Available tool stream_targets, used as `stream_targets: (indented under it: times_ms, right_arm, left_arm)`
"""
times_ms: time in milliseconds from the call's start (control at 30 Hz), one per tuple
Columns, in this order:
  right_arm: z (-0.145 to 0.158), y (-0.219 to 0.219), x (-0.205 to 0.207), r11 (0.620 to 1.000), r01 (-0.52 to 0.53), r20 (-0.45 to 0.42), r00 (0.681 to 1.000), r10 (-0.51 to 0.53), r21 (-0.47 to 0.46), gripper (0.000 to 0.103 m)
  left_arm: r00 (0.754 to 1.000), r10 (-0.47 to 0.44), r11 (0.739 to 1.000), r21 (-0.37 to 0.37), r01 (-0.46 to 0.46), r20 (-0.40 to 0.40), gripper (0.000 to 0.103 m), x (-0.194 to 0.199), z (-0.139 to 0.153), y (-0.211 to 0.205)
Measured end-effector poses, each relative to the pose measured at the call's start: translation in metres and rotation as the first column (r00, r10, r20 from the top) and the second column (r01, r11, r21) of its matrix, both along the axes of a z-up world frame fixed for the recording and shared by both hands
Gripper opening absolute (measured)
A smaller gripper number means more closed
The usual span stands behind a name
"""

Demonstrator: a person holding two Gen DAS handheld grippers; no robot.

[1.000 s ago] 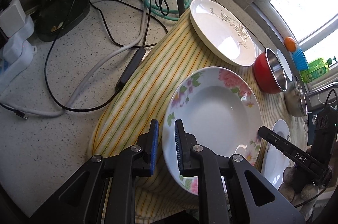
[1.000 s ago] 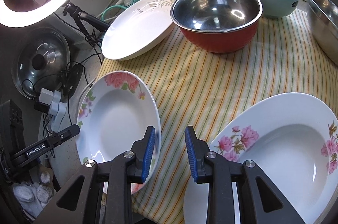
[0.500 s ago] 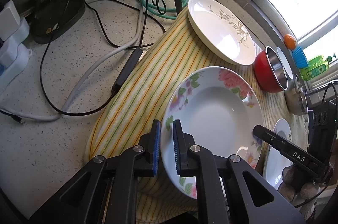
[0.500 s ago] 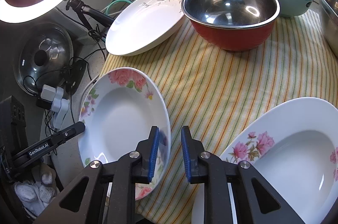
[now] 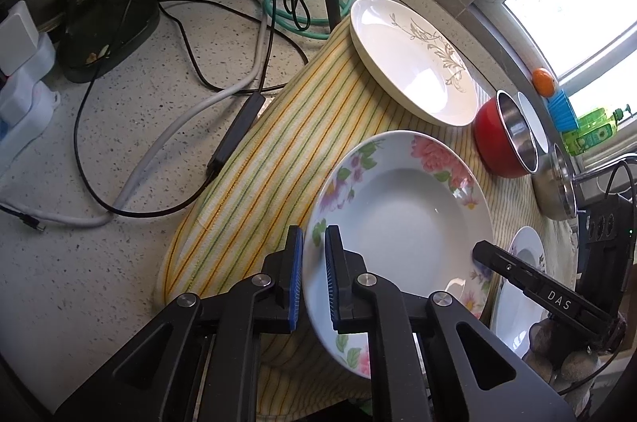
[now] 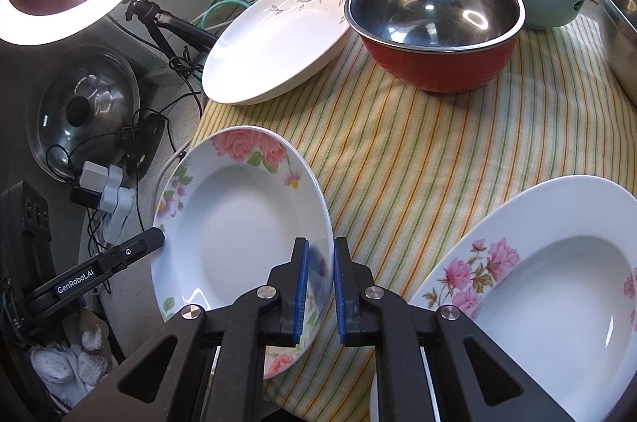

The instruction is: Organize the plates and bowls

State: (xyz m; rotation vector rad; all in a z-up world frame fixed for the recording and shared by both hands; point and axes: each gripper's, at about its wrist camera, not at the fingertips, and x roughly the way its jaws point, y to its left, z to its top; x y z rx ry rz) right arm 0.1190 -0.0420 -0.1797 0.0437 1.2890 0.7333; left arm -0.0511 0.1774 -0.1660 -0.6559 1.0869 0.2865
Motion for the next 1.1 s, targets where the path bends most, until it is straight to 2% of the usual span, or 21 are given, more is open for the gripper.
stream_targets:
  times_ms: [600,1100]
  right_arm:
    - [0.027,-0.031,-0.002,0.998,0.046,0.041,0.998,-0.048,0.045,0.011]
    - [0.035,-0.093,-0.002,0.986,0.159,0.049,0.986,-0.161,0.049,0.011]
  left_arm:
    - [0.998,-0.04,0.999,0.019,0.04,0.052,0.009,0.008,0.024,-0.022]
    - [0.985,-0.153,0.988,0.016,0.152,0.083,0.01,0.034,0.035,-0.069]
